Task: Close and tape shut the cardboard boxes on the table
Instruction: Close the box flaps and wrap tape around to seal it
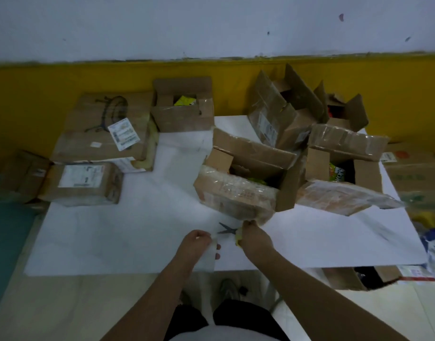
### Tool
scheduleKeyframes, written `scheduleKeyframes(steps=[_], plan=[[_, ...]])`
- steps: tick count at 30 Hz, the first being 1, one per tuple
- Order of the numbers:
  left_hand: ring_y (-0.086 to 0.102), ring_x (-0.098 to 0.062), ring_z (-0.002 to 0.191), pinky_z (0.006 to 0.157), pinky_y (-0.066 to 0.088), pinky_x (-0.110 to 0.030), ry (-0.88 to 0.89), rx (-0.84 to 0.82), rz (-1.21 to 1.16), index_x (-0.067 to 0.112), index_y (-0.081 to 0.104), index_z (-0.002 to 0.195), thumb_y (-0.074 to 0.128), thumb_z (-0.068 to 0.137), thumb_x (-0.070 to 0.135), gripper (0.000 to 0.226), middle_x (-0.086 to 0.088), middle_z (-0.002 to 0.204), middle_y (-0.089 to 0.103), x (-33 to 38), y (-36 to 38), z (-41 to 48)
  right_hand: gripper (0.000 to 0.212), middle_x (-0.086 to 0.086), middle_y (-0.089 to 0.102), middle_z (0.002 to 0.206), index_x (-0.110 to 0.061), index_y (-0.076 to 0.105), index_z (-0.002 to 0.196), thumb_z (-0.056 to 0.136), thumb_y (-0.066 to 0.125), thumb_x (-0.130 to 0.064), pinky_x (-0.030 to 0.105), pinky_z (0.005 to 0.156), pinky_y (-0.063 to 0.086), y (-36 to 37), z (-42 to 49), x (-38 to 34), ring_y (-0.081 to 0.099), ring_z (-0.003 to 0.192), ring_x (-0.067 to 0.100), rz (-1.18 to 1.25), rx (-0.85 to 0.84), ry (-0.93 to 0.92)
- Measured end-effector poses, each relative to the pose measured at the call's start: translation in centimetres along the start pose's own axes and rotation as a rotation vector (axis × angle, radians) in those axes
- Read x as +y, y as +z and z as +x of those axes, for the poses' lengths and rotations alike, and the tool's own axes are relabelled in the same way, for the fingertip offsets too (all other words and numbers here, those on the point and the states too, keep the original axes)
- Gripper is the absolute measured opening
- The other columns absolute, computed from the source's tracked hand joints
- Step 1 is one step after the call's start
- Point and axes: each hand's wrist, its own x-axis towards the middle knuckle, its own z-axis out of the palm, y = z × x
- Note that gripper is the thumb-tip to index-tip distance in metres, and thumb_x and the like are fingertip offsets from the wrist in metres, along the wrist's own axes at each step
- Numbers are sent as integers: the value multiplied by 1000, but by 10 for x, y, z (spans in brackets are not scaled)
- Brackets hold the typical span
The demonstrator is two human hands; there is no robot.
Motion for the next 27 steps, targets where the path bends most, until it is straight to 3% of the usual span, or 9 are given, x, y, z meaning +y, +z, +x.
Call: scheduleKeyframes(steps=[5, 7, 9, 14, 16, 18, 20, 24, 27], plan=[[67, -37, 66, 62, 58, -43, 81, 75, -115, -7, 61, 108, 55, 98, 6, 17, -29, 86, 69, -10, -33, -10, 48, 20, 41, 141, 2, 34, 141, 98, 50, -14, 38, 102, 41, 11, 17, -42, 47, 128, 34, 59, -101, 17], [67, -17, 50, 47, 52, -24, 127, 131, -86, -8, 65, 104, 54, 98, 5, 18, -17, 76, 67, -12, -48, -15, 62, 25, 34, 145, 7, 26, 145, 99, 54, -24, 38, 105, 38, 7, 23, -57, 41, 132, 36, 85, -169, 1], [60, 0, 43, 38, 40, -10, 190, 161, -74, -4, 68, 101, 53, 98, 4, 17, -4, 74, 62, -14, -63, -17, 50, 22, 46, 135, 4, 41, 136, 99, 54, -27, 37, 102, 43, 2, 26, -68, 49, 126, 33, 72, -127, -16], [64, -6, 47, 43, 46, -14, 263, 184, -106, -3, 71, 98, 59, 96, 7, 15, -11, 80, 68, -26, -99, -24, 27, 15, 63, 118, -1, 61, 118, 100, 50, -18, 23, 82, 43, -2, 8, -98, 60, 111, 29, 100, 144, 21], [64, -1, 51, 44, 47, -13, 279, 207, -77, 2, 72, 95, 60, 96, 11, 14, -4, 82, 69, -28, -110, -29, 33, 6, 65, 111, -8, 63, 118, 98, 56, -33, 16, 77, 41, -1, -3, -119, 64, 101, 20, 227, 249, -108], [69, -9, 59, 56, 58, -26, 282, 178, -81, 10, 72, 91, 62, 95, 16, 13, -7, 86, 72, -28, -118, -30, 39, -4, 66, 106, -21, 64, 118, 93, 58, -50, 20, 78, 45, -2, -15, -142, 62, 93, 10, 327, 159, -200], [68, -11, 53, 51, 56, -23, 266, 158, -115, 12, 69, 91, 62, 95, 17, 10, -6, 81, 70, -25, -125, -37, 32, -8, 69, 102, -24, 67, 111, 92, 61, -48, 21, 77, 47, -3, -24, -166, 62, 91, 7, 351, 25, -250], [72, -23, 66, 62, 62, -35, 243, 124, -109, 17, 65, 106, 59, 94, 19, 14, -11, 96, 70, -31, -134, -43, 14, -1, 68, 79, -12, 71, 84, 88, 69, -26, 22, 65, 46, 2, -33, -195, 62, 74, 14, 366, 143, -273], [70, -20, 61, 52, 56, -24, 225, 167, -148, 16, 55, 127, 58, 97, 22, 31, -13, 118, 65, -39, -137, -44, 14, 0, 64, 76, -11, 69, 82, 89, 67, -23, 23, 62, 41, 13, -31, -214, 58, 71, 13, 232, 173, -269]])
